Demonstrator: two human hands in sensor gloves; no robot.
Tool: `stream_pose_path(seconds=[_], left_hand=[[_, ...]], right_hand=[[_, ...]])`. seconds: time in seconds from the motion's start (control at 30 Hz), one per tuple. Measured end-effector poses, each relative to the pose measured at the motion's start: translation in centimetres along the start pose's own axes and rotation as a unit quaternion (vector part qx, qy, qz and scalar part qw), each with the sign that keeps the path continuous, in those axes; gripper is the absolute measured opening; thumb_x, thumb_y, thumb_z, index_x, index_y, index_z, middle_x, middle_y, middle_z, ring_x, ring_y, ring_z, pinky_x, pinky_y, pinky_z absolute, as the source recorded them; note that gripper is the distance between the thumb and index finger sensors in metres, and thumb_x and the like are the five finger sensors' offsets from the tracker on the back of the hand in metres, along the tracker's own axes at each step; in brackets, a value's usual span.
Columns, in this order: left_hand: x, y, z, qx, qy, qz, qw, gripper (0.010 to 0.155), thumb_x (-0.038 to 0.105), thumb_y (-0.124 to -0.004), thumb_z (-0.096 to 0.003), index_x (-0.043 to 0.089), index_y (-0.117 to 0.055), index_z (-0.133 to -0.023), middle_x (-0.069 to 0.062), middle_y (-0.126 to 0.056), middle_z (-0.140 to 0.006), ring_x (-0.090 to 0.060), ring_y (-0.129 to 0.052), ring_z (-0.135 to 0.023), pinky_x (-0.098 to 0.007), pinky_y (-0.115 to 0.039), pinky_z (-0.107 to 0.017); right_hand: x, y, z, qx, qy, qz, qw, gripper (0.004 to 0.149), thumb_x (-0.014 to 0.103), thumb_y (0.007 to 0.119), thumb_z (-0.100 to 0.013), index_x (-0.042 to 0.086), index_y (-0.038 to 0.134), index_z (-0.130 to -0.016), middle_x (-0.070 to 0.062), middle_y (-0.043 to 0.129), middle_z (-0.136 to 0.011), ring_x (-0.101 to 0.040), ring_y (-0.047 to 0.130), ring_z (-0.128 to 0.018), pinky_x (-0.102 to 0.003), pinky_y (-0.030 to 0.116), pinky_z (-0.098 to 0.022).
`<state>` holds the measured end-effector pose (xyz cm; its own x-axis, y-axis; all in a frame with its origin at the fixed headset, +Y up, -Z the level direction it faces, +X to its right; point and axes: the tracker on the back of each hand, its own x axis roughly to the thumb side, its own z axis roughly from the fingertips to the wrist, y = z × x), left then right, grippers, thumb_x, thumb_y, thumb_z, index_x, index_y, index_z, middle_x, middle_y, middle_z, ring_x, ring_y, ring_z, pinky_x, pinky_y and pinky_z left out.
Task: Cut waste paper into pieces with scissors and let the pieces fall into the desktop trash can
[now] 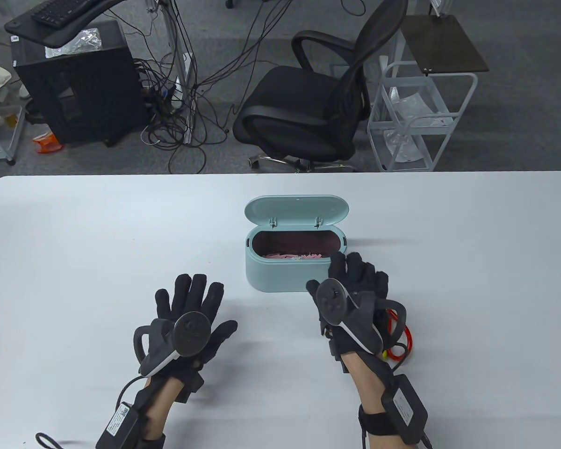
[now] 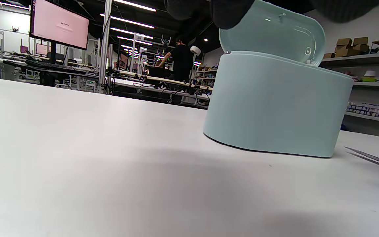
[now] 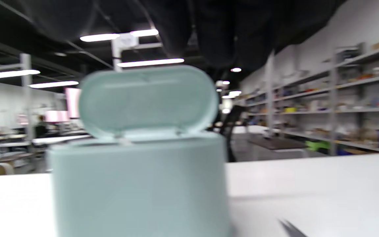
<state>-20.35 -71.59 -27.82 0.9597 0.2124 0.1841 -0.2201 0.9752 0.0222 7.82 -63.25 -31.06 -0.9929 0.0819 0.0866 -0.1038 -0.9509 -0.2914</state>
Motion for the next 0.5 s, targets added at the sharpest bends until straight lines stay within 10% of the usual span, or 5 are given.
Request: stream_pose_path(seconds=[0.5], left_hand=[[-0.1,0.2,0.1,0.006,0.001,-0.002,1.000,0.087,0.074,-0.059,-0.0450,0.030,-0.042,-0.119,-0.006,-0.034,-0.128,-0.041,-0.021,-0.117,-0.071,-0.022,-0.075]], right_hand=[[3.1,3.7,-11.8,0.061,-0.019,0.067,0.996,0.087,0.066,0.050,-0.042,0.021,0.009,-0.105,-0.008,0.022,-0.120,-0.039,0.026,-0.111,-0.065,0.030,-0.080]])
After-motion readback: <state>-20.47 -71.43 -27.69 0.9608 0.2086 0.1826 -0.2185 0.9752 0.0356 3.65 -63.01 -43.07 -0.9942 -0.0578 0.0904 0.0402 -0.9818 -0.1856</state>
